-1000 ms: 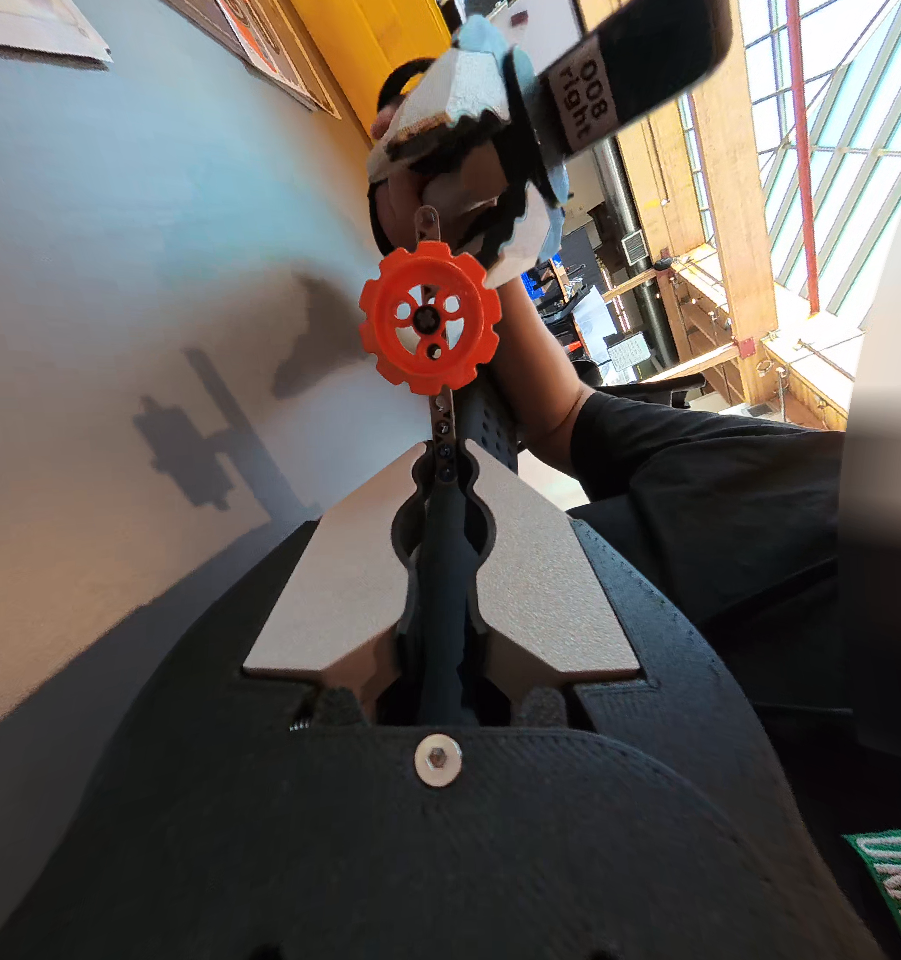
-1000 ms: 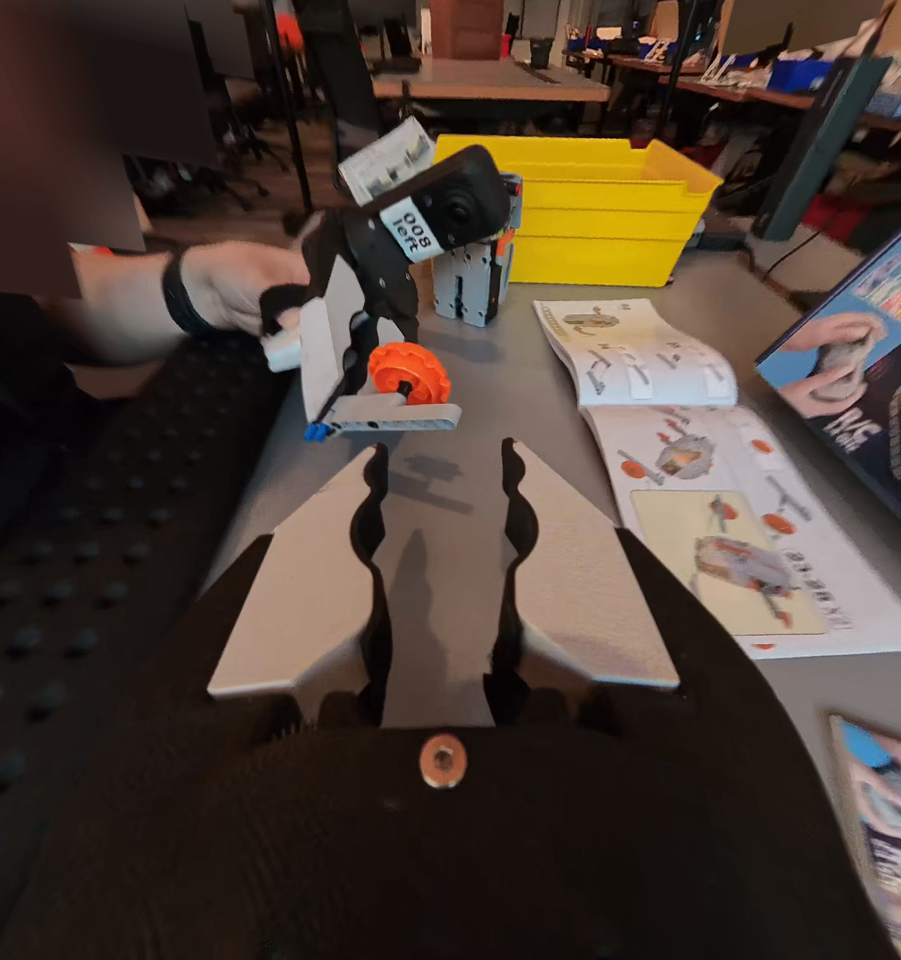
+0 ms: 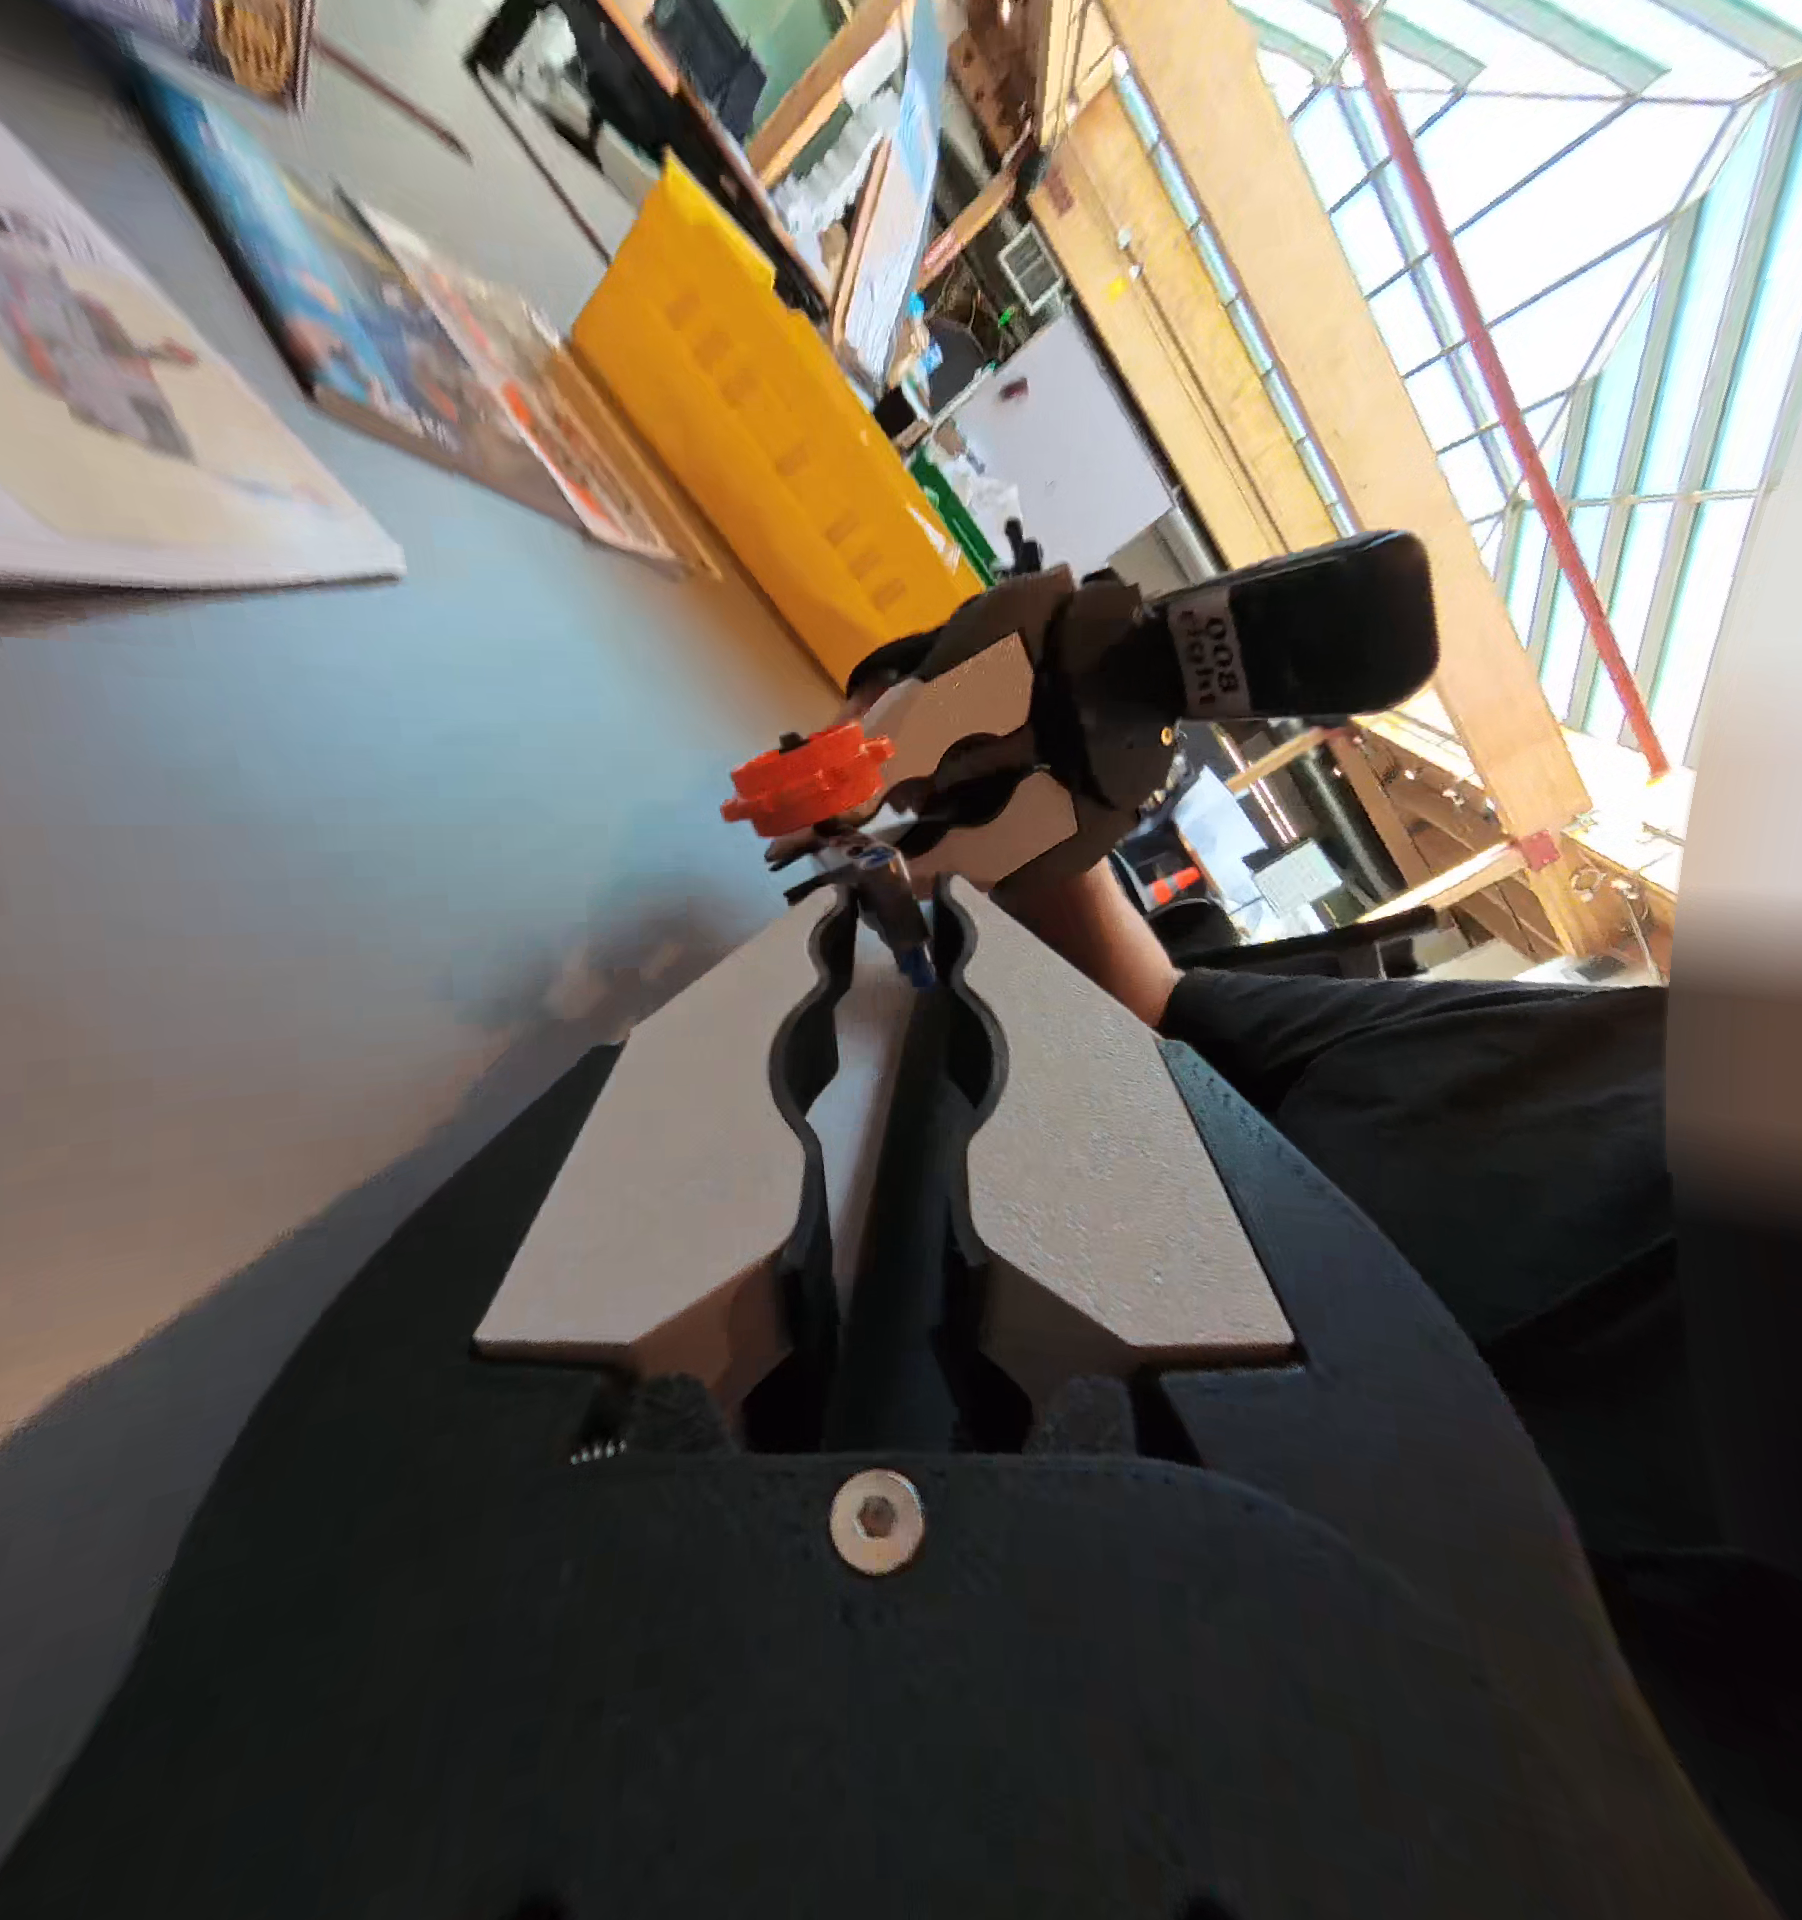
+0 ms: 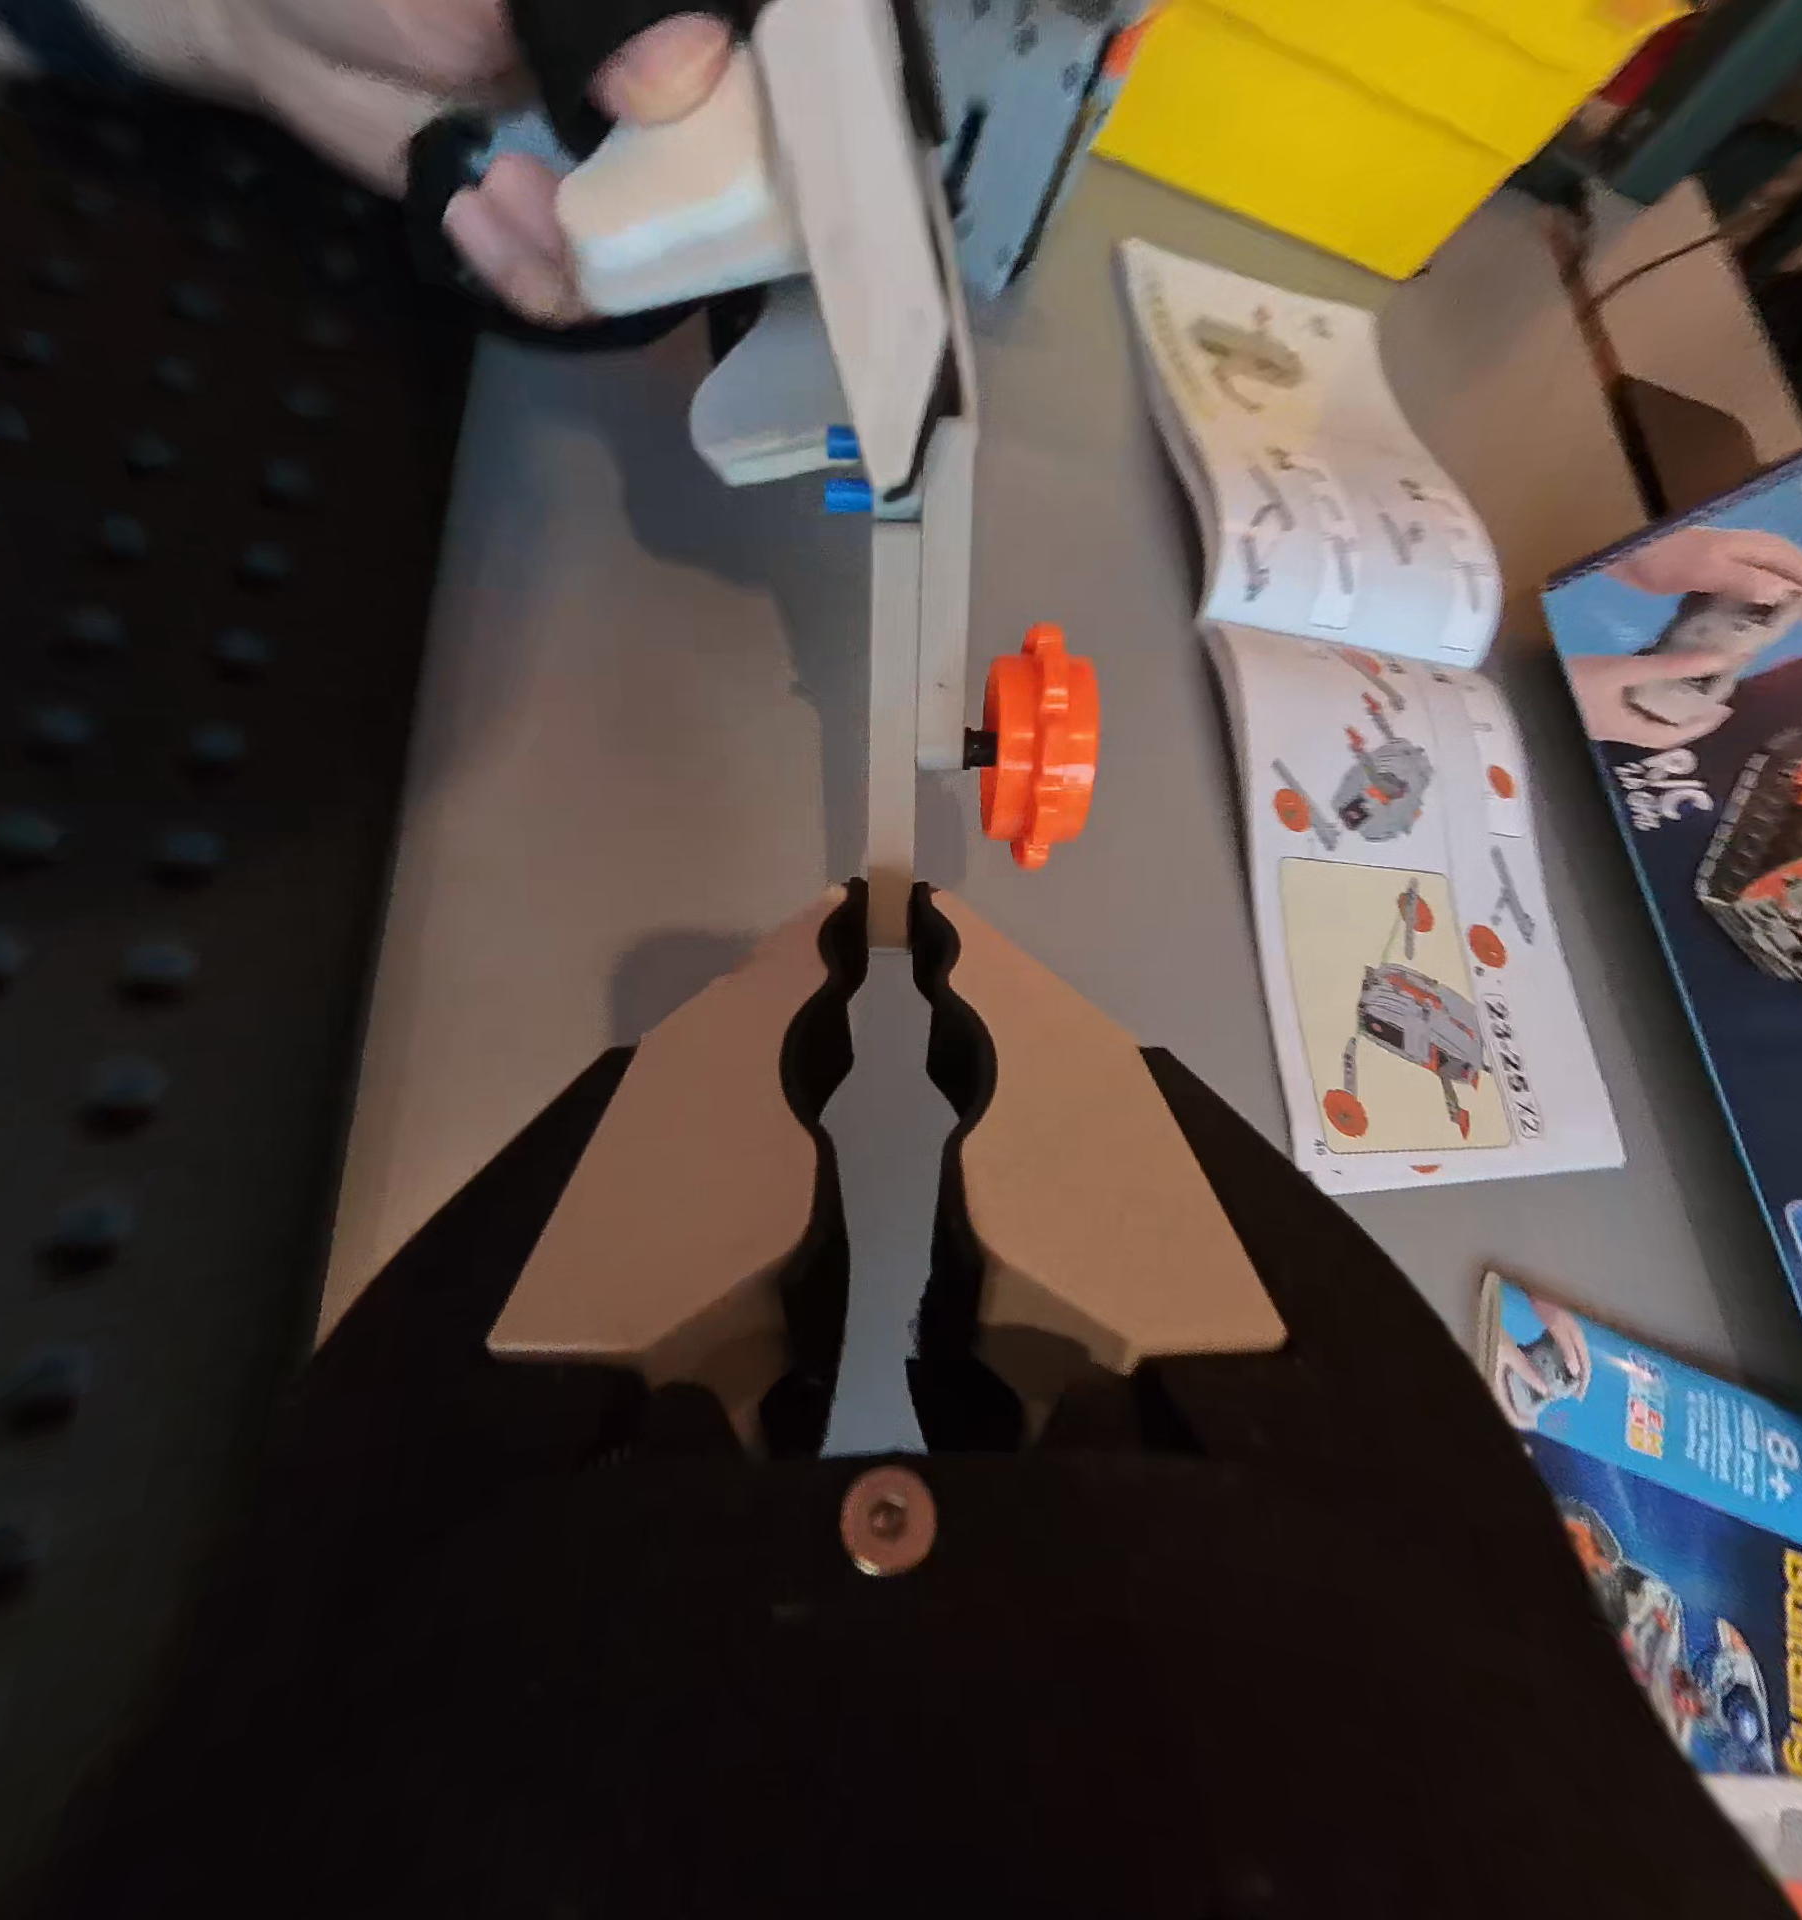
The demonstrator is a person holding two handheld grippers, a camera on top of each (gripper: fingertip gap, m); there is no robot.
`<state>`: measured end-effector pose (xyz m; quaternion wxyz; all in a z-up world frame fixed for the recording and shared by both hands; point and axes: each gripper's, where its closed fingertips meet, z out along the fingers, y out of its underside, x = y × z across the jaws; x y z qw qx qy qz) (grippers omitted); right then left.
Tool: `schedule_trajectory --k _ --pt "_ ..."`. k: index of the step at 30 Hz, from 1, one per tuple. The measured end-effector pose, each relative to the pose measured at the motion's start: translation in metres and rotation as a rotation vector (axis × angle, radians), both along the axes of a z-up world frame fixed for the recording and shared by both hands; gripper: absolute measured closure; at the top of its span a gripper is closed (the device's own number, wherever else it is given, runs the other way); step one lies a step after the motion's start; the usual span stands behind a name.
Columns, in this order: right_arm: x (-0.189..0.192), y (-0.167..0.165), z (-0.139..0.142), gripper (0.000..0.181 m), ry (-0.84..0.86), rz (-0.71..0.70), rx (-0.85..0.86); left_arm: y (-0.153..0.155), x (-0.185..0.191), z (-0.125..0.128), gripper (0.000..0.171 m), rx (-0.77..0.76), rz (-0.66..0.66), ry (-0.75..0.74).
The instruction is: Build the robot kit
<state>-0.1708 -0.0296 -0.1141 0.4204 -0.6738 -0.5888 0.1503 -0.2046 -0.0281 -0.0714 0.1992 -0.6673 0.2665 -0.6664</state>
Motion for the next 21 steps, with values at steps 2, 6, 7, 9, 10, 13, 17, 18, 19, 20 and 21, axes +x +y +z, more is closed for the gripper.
schedule_trajectory --k 2,6,7,9,10,13,17,18,19,20,21 --pt "-0.001 0.008 0.014 0.175 0.075 -0.079 0.017 0.009 -0.001 0.014 0.149 0.07 0.071 -0.037" --pt "0.002 0.033 0.042 0.176 0.293 -0.295 0.018 0.028 0.0 0.031 0.114 0.1 0.199 -0.112" --pt "0.003 0.039 0.047 0.176 0.358 -0.352 0.001 0.032 0.003 0.028 0.109 0.092 0.217 -0.1" --pt "0.002 0.047 0.045 0.176 0.417 -0.43 -0.039 0.036 0.008 0.019 0.108 0.08 0.229 -0.058" --pt "0.0 0.05 0.042 0.176 0.409 -0.458 -0.037 0.039 0.01 0.017 0.111 0.078 0.239 -0.044" --pt "-0.012 0.053 0.032 0.176 0.367 -0.502 -0.031 0.054 0.015 0.02 0.115 0.1 0.299 -0.03" --pt "-0.023 0.052 0.035 0.175 0.385 -0.53 -0.013 0.063 0.021 0.023 0.163 0.095 0.277 -0.012" --pt "-0.024 0.052 0.036 0.175 0.379 -0.523 0.0 0.062 0.022 0.024 0.164 0.084 0.253 -0.011" --pt "-0.025 0.05 0.034 0.173 0.357 -0.498 0.011 0.061 0.022 0.023 0.167 0.074 0.229 0.004" --pt "-0.026 0.047 0.03 0.172 0.321 -0.45 0.012 0.059 0.022 0.021 0.167 0.073 0.198 0.023" --pt "-0.027 0.042 0.028 0.171 0.284 -0.387 0.015 0.056 0.022 0.02 0.167 0.075 0.164 0.033"
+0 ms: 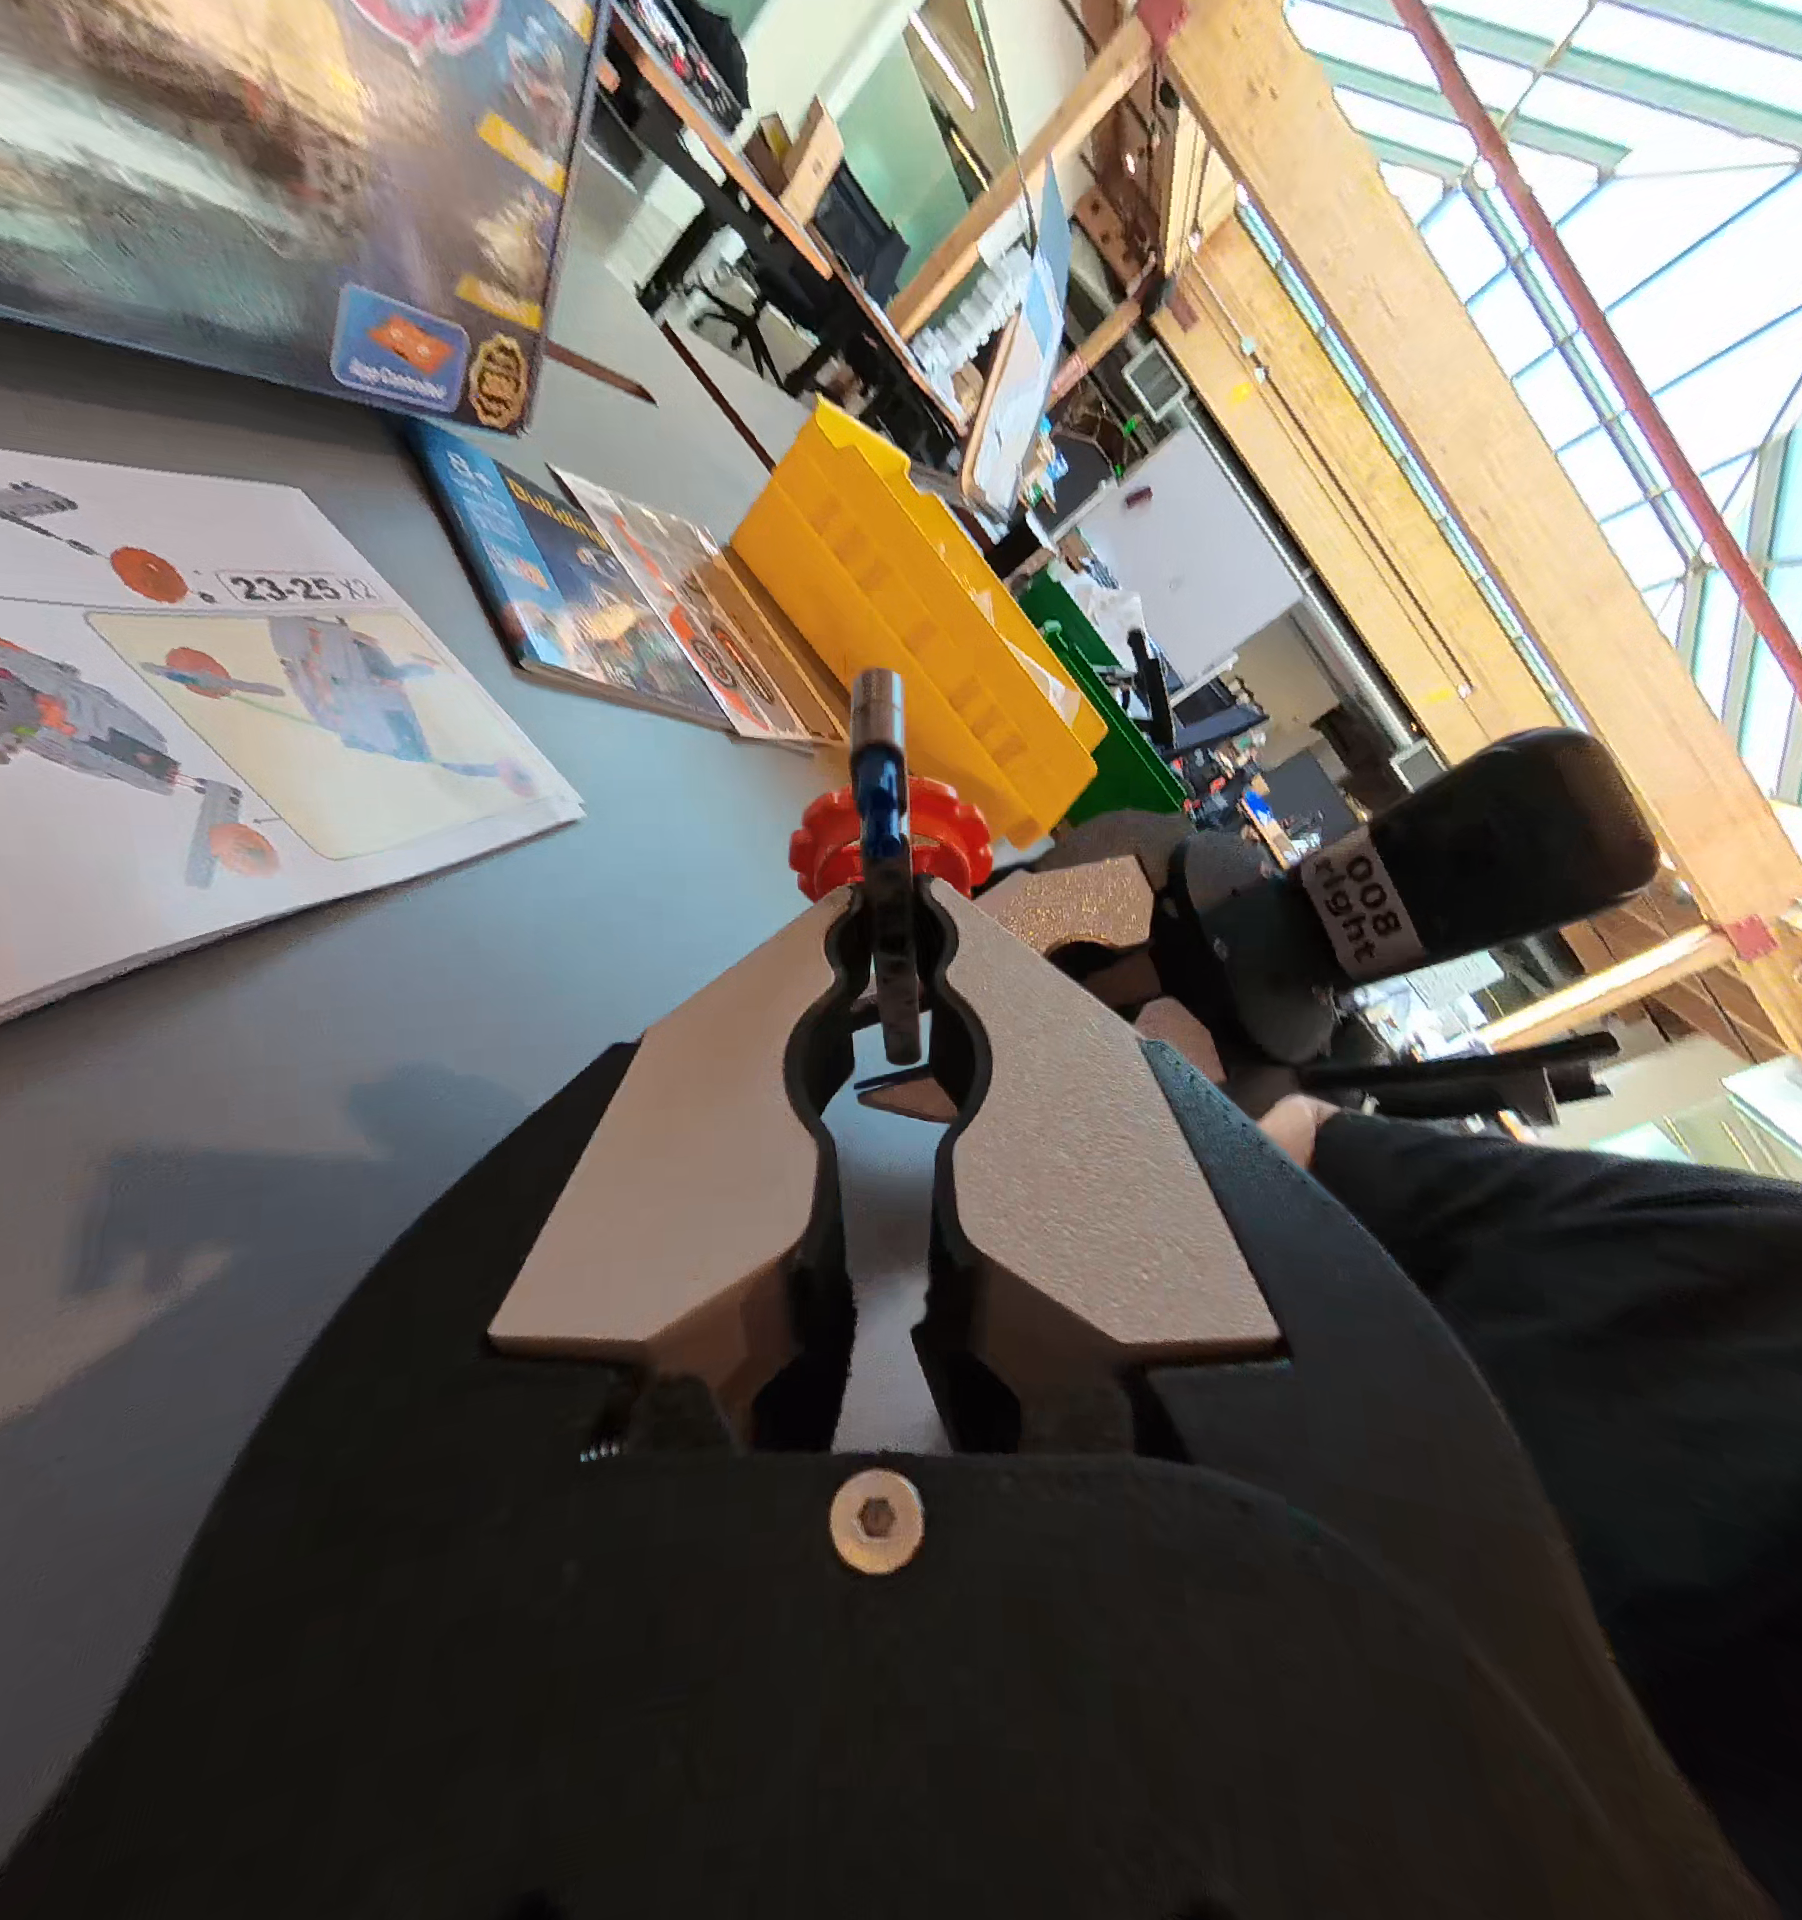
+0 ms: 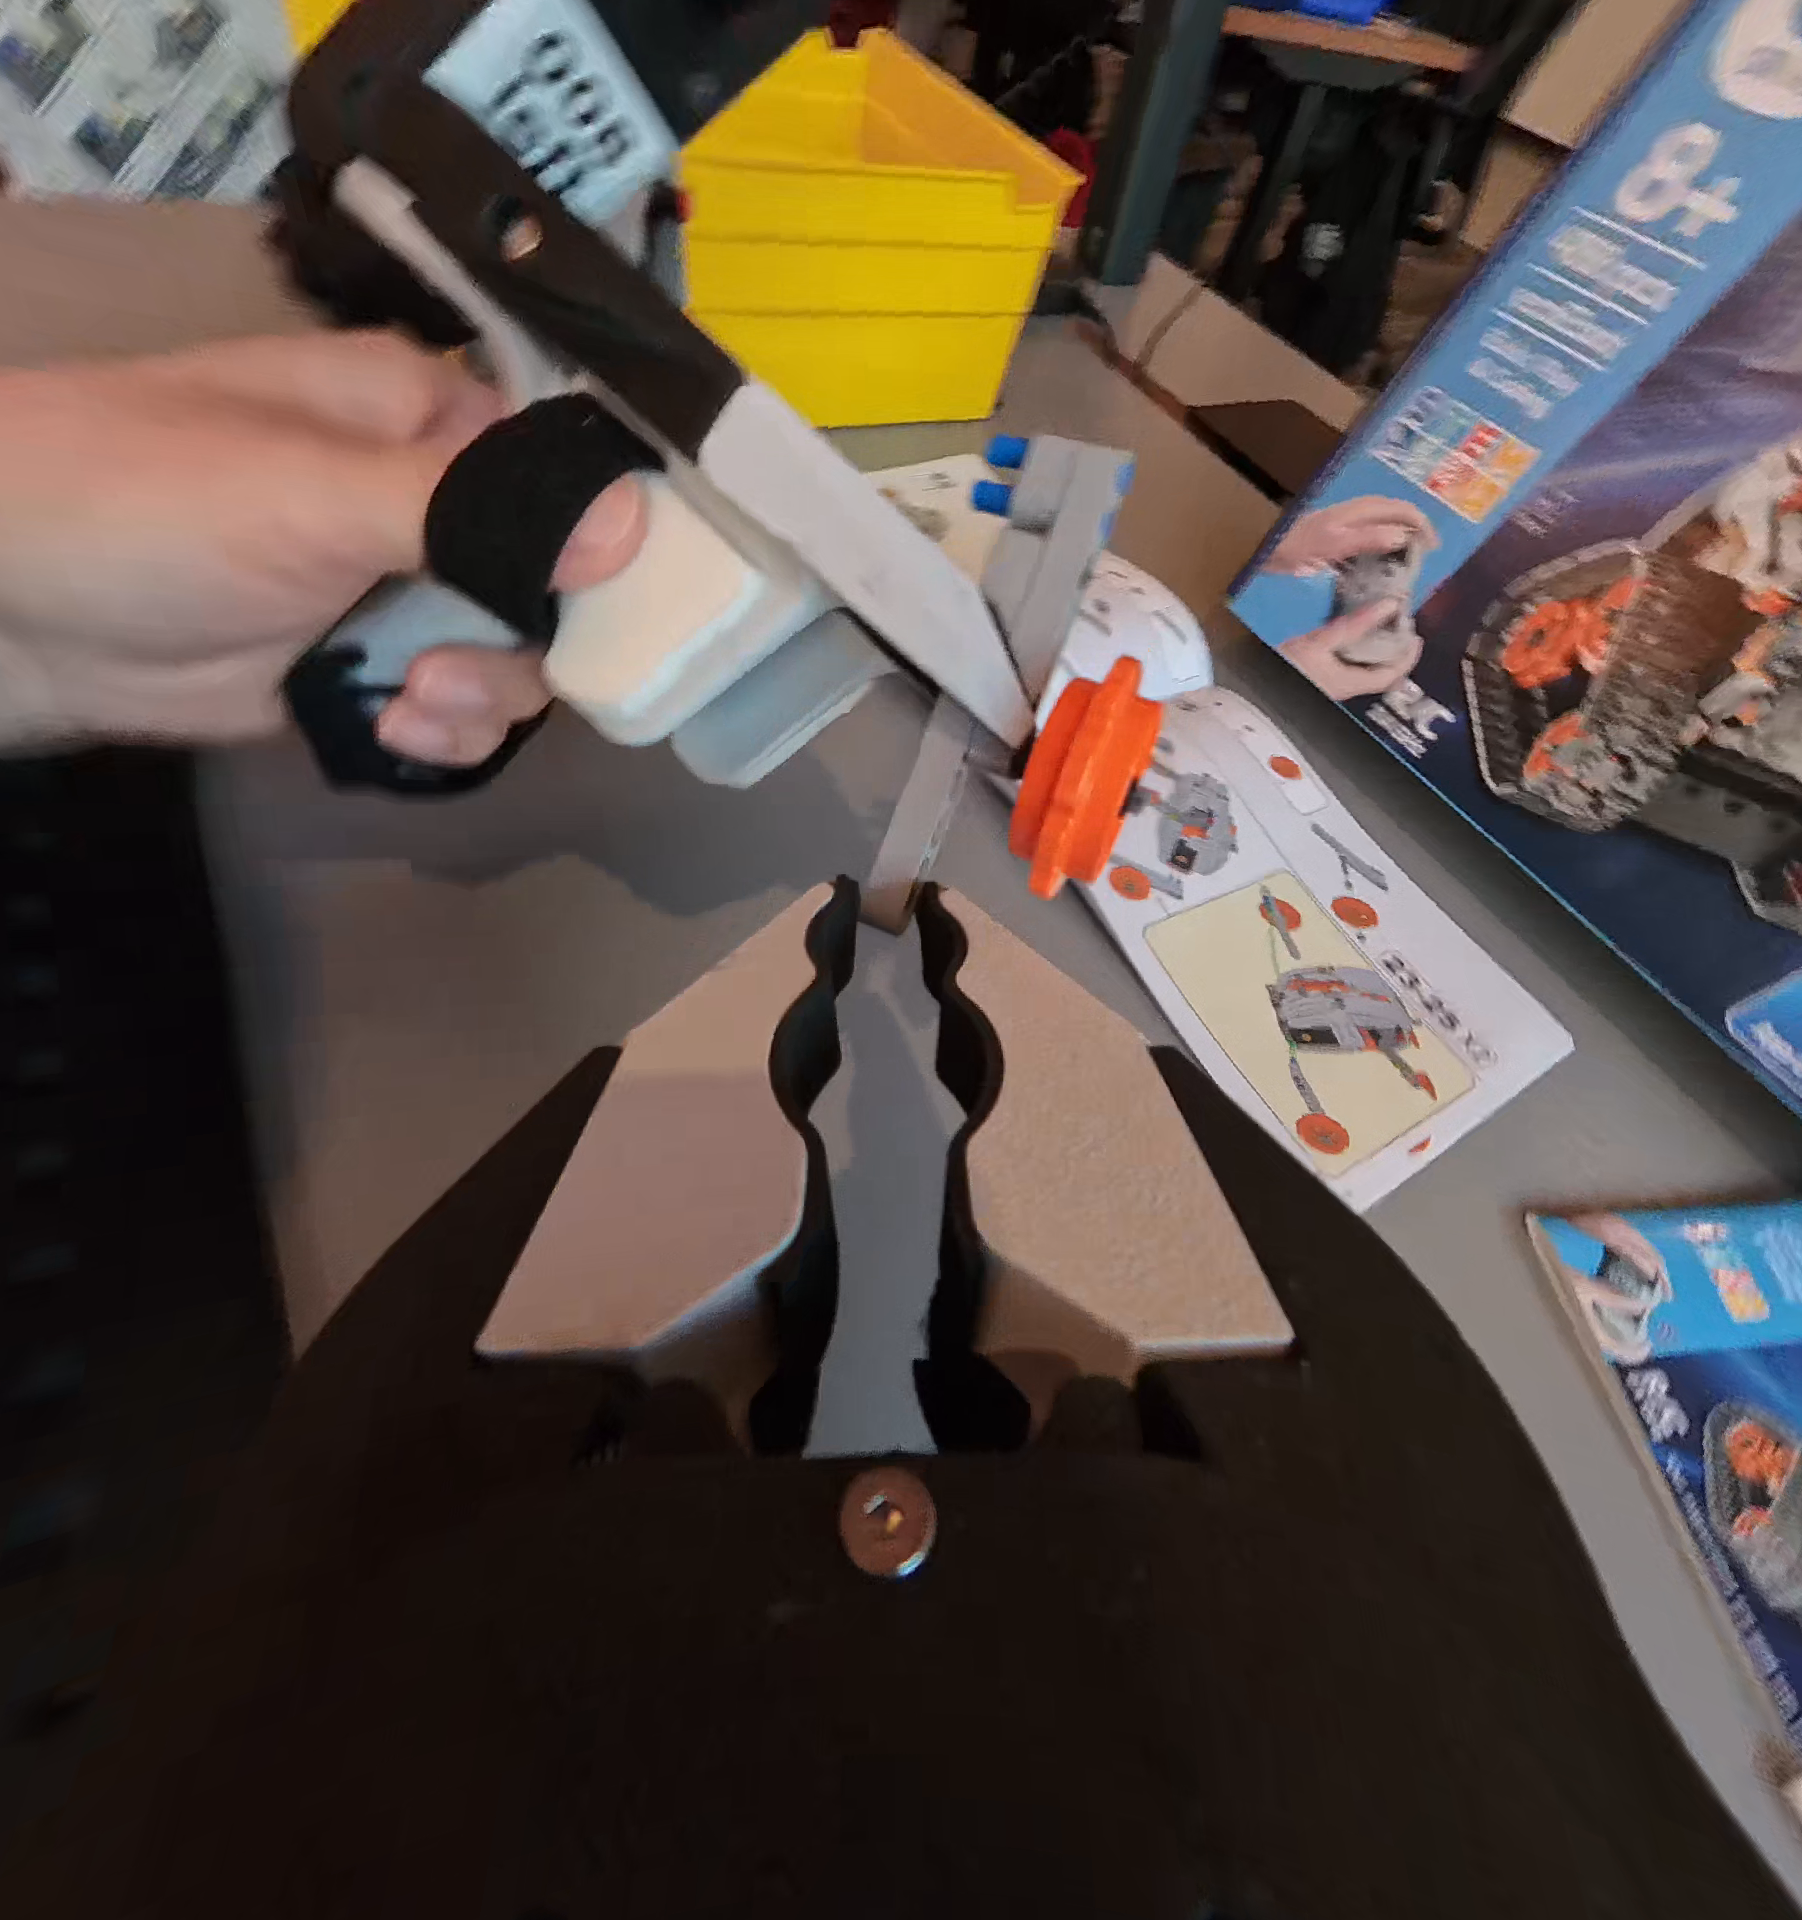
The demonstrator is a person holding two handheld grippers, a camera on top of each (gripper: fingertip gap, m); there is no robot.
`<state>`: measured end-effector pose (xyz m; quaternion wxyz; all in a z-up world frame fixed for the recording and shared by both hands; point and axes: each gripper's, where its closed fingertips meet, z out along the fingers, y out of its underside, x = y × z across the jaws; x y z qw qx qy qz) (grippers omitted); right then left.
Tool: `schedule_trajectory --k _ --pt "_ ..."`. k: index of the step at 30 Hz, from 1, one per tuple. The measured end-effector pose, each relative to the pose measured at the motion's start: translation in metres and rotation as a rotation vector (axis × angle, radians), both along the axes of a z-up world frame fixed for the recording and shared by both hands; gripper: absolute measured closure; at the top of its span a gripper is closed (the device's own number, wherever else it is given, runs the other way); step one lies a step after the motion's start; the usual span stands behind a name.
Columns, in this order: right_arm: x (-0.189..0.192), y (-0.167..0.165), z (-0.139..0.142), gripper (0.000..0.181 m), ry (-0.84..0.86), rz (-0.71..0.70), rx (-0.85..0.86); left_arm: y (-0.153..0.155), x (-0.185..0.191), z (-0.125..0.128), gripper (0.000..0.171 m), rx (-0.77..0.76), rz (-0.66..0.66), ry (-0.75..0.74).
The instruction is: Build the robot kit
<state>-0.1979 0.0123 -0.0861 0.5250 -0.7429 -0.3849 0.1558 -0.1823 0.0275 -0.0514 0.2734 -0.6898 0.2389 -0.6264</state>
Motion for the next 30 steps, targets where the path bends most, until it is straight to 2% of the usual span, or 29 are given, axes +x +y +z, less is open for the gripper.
schedule_trajectory --k 3,4,6,8,9,11,13,15,18,23,25,27,30 --pt "0.009 -0.03 -0.008 0.174 -0.14 0.269 -0.007 -0.019 0.001 -0.009 0.167 -0.035 -0.147 0.064" --pt "0.014 -0.044 -0.008 0.181 -0.132 0.362 -0.041 -0.025 0.001 -0.013 0.166 -0.035 -0.184 0.098" --pt "0.024 -0.055 0.011 0.181 -0.015 0.466 -0.048 -0.036 0.001 -0.021 0.166 -0.03 -0.261 0.162" --pt "0.04 -0.037 0.034 0.181 0.122 0.411 0.002 -0.048 0.001 -0.029 0.167 -0.031 -0.356 0.233" --pt "0.046 -0.027 0.045 0.174 0.233 0.381 -0.011 -0.054 0.001 -0.031 0.167 -0.035 -0.407 0.26" --pt "0.049 -0.012 0.052 0.148 0.459 0.371 -0.181 -0.067 -0.001 -0.036 0.166 -0.059 -0.518 0.313" --pt "0.044 -0.002 0.039 0.136 0.587 0.378 -0.417 -0.074 -0.002 -0.04 0.166 -0.062 -0.593 0.354" --pt "0.036 -0.001 0.023 0.138 0.613 0.413 -0.589 -0.074 -0.002 -0.046 0.166 -0.057 -0.628 0.399" --pt "0.025 -0.008 0.014 0.151 0.621 0.493 -0.703 -0.07 -0.003 -0.054 0.166 -0.05 -0.642 0.451" --pt "0.014 -0.015 -0.004 0.151 0.516 0.517 -0.721 -0.064 -0.004 -0.061 0.166 -0.061 -0.669 0.478" --pt "0.01 -0.018 -0.011 0.159 0.495 0.526 -0.732 -0.064 -0.002 -0.064 0.166 -0.042 -0.675 0.483" --pt "0.006 -0.022 -0.011 0.174 0.5 0.556 -0.739 -0.067 -0.001 -0.069 0.166 -0.013 -0.683 0.503" --pt "0.006 -0.02 -0.015 0.175 0.507 0.542 -0.77 -0.063 -0.002 -0.073 0.165 0.029 -0.654 0.508"
